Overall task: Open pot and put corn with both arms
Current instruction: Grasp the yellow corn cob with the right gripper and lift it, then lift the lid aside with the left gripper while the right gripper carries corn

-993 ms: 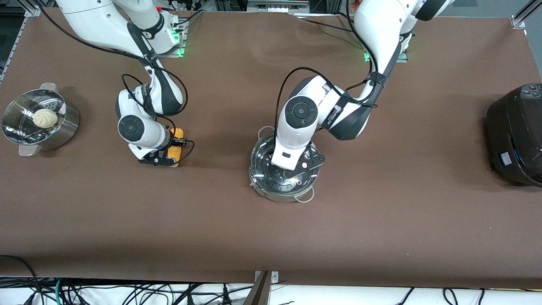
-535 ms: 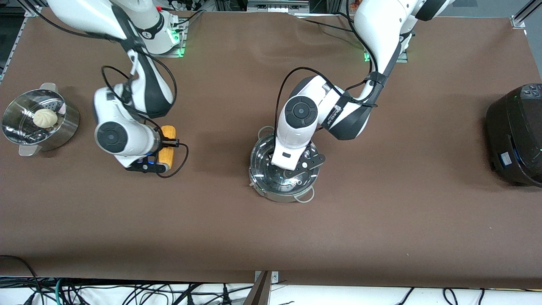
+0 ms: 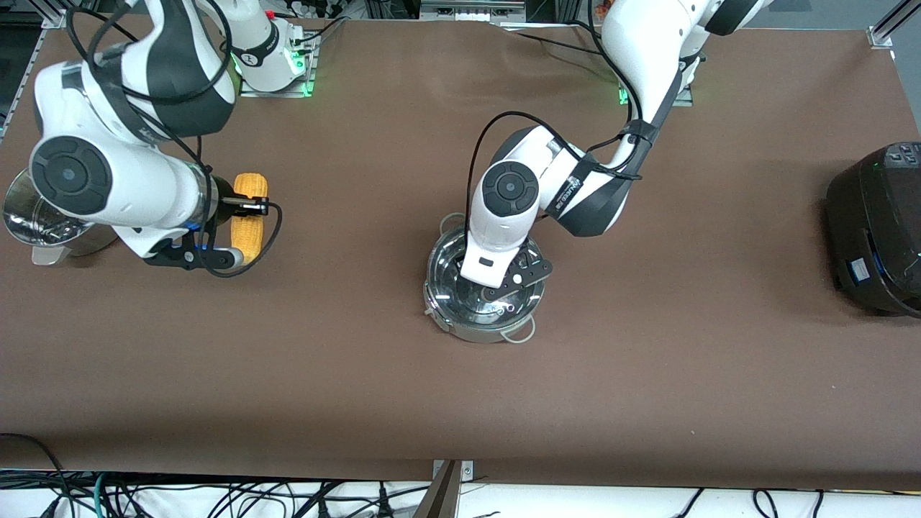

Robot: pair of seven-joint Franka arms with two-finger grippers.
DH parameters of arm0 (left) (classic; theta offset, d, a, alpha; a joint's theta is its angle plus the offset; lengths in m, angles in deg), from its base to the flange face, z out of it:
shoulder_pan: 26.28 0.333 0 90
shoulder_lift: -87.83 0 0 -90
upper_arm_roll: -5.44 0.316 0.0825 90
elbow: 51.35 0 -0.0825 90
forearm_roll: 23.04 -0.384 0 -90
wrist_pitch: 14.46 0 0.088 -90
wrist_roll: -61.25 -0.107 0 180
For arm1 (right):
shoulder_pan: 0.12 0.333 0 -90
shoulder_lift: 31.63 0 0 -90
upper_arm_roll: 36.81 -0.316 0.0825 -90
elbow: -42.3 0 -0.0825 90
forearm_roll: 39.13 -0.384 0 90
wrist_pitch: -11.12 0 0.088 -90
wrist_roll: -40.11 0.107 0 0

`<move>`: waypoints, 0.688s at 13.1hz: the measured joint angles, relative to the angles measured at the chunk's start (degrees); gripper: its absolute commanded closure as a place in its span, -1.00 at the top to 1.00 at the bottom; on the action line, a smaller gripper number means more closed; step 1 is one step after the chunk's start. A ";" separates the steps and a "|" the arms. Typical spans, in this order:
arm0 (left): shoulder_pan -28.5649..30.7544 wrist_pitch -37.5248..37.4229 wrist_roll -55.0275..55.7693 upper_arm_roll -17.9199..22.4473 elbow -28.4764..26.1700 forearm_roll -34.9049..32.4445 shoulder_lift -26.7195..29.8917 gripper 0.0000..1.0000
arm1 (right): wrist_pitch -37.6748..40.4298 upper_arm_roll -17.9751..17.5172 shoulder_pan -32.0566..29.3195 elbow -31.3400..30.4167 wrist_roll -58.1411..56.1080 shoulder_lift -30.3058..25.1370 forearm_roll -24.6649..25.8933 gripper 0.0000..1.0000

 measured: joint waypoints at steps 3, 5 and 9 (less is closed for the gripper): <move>0.00 -0.06 0.00 0.00 0.02 0.00 0.00 -1.00 | 0.57 -0.01 0.07 1.37 0.14 -0.18 -2.75 -1.00; 0.01 -1.51 0.02 0.00 0.62 0.00 -0.06 -1.00 | 1.11 -0.18 0.30 2.16 2.41 -0.37 -6.31 -1.00; 0.31 -10.08 0.02 0.49 5.97 0.00 0.31 -1.00 | 1.14 -0.78 1.97 3.83 6.25 -0.40 -7.14 -1.00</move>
